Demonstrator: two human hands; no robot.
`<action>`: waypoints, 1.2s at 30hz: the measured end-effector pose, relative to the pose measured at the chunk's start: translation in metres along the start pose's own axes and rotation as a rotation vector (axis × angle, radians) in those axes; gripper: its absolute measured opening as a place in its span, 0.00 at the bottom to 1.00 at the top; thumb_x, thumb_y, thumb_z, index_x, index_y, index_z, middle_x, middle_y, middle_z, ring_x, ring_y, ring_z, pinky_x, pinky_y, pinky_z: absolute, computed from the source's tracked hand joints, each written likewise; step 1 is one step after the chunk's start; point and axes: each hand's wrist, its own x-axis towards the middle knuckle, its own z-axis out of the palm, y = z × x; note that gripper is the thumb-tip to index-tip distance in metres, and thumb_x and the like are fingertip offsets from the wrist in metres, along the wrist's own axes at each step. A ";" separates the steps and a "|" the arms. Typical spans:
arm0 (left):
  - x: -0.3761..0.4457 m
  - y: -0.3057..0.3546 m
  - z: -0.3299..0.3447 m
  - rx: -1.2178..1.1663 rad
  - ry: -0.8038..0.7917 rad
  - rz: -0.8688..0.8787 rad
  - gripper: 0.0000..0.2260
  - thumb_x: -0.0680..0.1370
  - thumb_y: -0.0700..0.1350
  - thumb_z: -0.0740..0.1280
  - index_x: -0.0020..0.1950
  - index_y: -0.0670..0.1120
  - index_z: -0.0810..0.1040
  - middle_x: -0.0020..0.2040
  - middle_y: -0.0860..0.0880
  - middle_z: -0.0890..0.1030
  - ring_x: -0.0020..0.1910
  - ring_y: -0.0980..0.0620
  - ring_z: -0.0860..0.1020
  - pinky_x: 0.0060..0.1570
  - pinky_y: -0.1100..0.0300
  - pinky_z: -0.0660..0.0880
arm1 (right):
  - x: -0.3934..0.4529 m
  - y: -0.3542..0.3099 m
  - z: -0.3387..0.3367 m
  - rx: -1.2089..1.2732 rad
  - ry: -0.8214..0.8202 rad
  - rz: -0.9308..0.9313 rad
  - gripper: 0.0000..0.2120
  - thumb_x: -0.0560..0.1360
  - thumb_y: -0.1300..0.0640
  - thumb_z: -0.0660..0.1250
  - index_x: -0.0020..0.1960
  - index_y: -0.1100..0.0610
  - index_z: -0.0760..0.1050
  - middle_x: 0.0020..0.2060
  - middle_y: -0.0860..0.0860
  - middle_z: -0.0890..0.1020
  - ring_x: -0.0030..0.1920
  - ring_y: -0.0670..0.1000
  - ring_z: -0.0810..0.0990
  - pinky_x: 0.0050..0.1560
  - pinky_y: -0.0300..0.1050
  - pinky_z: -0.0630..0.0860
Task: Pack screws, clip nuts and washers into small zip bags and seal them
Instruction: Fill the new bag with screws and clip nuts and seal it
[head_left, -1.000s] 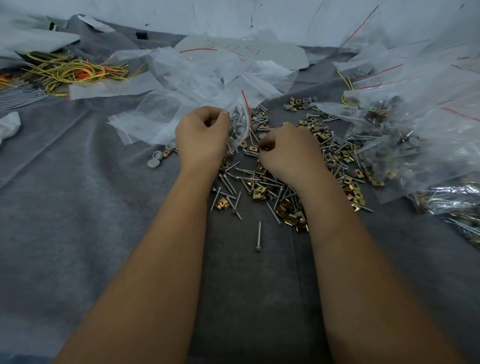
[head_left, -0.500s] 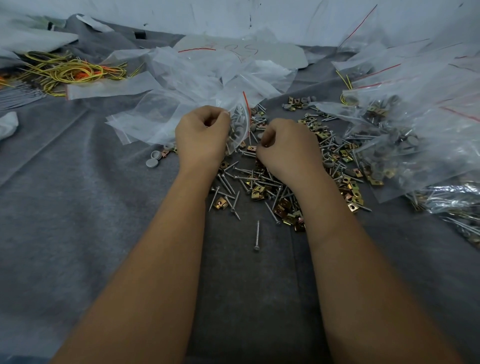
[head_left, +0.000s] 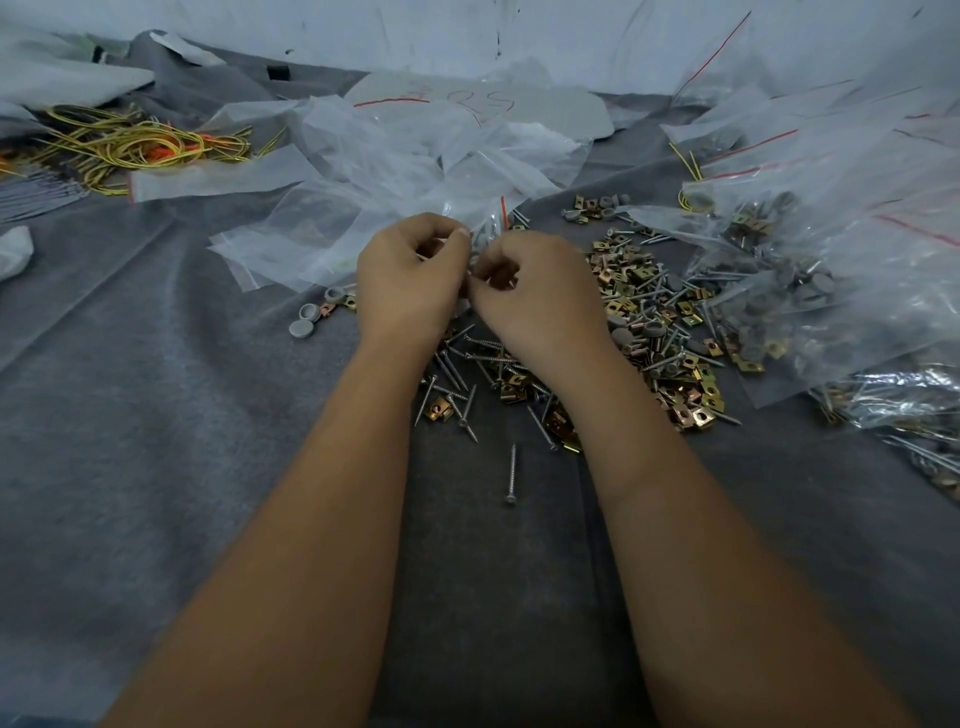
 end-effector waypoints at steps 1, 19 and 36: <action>0.000 0.000 0.000 -0.004 0.001 -0.008 0.08 0.76 0.42 0.67 0.40 0.52 0.82 0.25 0.60 0.77 0.26 0.62 0.73 0.30 0.64 0.73 | -0.001 0.000 0.002 -0.080 -0.031 -0.046 0.05 0.73 0.53 0.70 0.41 0.54 0.81 0.38 0.48 0.80 0.44 0.51 0.77 0.43 0.48 0.74; 0.004 -0.002 0.001 -0.045 0.080 -0.080 0.07 0.77 0.41 0.66 0.42 0.48 0.82 0.22 0.61 0.72 0.24 0.63 0.69 0.27 0.71 0.65 | 0.003 0.023 -0.047 -0.240 -0.098 0.574 0.09 0.77 0.56 0.54 0.42 0.58 0.68 0.37 0.54 0.73 0.42 0.58 0.73 0.38 0.48 0.65; 0.002 0.002 0.000 -0.065 0.069 -0.076 0.09 0.77 0.40 0.66 0.39 0.50 0.80 0.28 0.56 0.75 0.26 0.64 0.71 0.28 0.73 0.67 | 0.004 0.028 -0.031 -0.045 -0.101 0.305 0.10 0.73 0.61 0.73 0.53 0.52 0.83 0.44 0.48 0.80 0.39 0.47 0.79 0.33 0.27 0.71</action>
